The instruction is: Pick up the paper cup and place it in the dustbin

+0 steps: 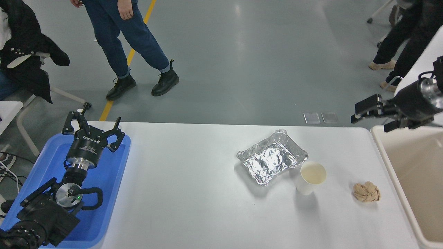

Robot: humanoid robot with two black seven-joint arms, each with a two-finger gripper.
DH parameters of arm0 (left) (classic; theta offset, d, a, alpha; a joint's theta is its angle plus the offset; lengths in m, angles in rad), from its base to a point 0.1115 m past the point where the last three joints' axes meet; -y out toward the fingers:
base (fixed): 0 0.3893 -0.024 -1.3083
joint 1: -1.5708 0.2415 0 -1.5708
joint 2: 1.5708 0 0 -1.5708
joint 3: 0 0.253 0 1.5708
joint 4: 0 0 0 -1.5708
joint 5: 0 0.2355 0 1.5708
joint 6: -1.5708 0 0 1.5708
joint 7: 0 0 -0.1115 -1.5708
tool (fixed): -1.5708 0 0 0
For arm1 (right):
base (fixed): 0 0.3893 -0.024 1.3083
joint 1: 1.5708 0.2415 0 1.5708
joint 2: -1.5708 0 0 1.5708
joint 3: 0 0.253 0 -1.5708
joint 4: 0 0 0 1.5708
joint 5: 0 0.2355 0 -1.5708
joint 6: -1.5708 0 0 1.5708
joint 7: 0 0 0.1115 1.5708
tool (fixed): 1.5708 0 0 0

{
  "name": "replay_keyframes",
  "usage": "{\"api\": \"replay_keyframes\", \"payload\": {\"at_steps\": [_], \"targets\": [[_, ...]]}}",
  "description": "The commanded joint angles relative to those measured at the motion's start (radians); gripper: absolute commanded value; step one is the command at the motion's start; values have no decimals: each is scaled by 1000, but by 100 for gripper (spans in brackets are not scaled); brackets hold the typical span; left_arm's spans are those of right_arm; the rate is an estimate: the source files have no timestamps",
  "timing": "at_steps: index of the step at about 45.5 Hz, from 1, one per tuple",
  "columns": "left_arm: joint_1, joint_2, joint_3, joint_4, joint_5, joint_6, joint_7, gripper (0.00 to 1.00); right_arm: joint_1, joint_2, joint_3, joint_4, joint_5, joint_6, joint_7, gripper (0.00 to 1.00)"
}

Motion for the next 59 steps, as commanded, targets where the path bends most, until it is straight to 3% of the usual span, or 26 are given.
{"api": "replay_keyframes", "payload": {"at_steps": [1, 12, 32, 59], "targets": [[1, 0, 0, -1, 0, 0, -1, 100, 152, 110, 16, 65, -30, 50, -2, 100], [1, 0, 0, 1, -2, 0, -1, 100, 166, 170, 76, 84, -30, 50, -2, 100], [0, 0, 0, 1, -2, 0, -1, 100, 130, 165, 67, 77, -24, 50, -2, 100], [-2, -1, 0, -1, 0, 0, 1, 100, -328, 168, 64, -98, 103, 50, -7, 98]]}}
